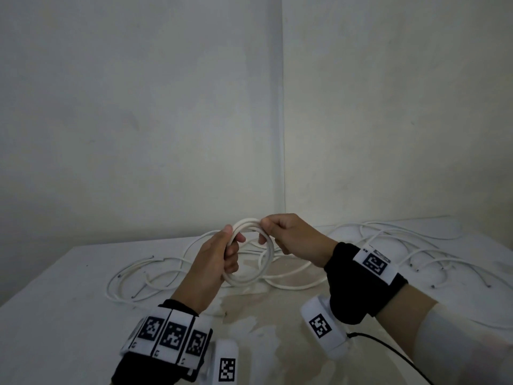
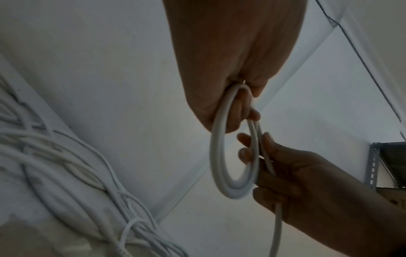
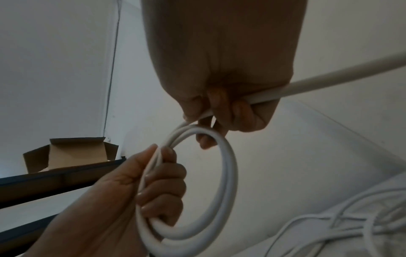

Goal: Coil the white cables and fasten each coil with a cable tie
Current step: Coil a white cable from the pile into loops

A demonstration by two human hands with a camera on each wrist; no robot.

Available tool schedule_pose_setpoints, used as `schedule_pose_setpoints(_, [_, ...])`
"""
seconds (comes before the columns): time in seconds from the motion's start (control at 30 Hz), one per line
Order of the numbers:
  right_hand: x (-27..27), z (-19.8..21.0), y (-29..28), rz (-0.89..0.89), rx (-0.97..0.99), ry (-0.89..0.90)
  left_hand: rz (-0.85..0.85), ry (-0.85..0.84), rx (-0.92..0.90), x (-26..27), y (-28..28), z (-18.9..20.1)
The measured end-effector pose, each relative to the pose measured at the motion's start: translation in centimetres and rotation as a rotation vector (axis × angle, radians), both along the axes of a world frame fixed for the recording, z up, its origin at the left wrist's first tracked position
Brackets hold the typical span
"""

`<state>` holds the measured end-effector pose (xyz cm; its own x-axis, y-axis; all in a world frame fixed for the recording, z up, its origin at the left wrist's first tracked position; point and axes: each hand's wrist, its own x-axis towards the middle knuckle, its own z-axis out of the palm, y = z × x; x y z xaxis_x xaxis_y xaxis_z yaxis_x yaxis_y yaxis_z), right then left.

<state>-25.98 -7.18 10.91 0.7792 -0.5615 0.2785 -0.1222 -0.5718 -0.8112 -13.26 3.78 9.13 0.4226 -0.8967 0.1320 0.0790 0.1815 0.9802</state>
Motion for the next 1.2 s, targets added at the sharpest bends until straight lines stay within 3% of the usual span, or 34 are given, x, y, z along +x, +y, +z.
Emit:
schedule_pose_setpoints(0.1, [0.4, -0.1, 0.0, -0.047, -0.033, -0.018, 0.025, -0.114, 0.029, 0.2, 0.2, -0.2])
schedule_pose_setpoints(0.27, [0.5, 0.0, 0.0, -0.061, -0.052, 0.007, 0.12, -0.452, 0.068, 0.4, 0.5, -0.6])
schedule_pose_setpoints(0.53, [0.1, 0.5, -0.1, -0.066, -0.118, 0.066, 0.051, -0.725, 0.045, 1.5, 0.4, -0.3])
schedule_pose_setpoints(0.63, [0.1, 0.6, -0.1, -0.086, -0.154, 0.055, 0.009, -0.596, 0.045, 1.3, 0.2, -0.2])
schedule_pose_setpoints(0.77, [-0.2, 0.6, 0.5, -0.056, -0.102, -0.004, 0.1, -0.393, -0.013, 0.7, 0.1, -0.4])
schedule_pose_setpoints(0.9, [-0.6, 0.0, 0.6, 0.001, -0.064, 0.029, 0.145, -0.418, 0.013, 0.8, 0.3, -0.7])
schedule_pose_setpoints(1.2, [-0.4, 0.1, -0.6, -0.194, -0.012, -0.091, 0.108, -0.357, 0.035, 0.4, -0.1, -1.1])
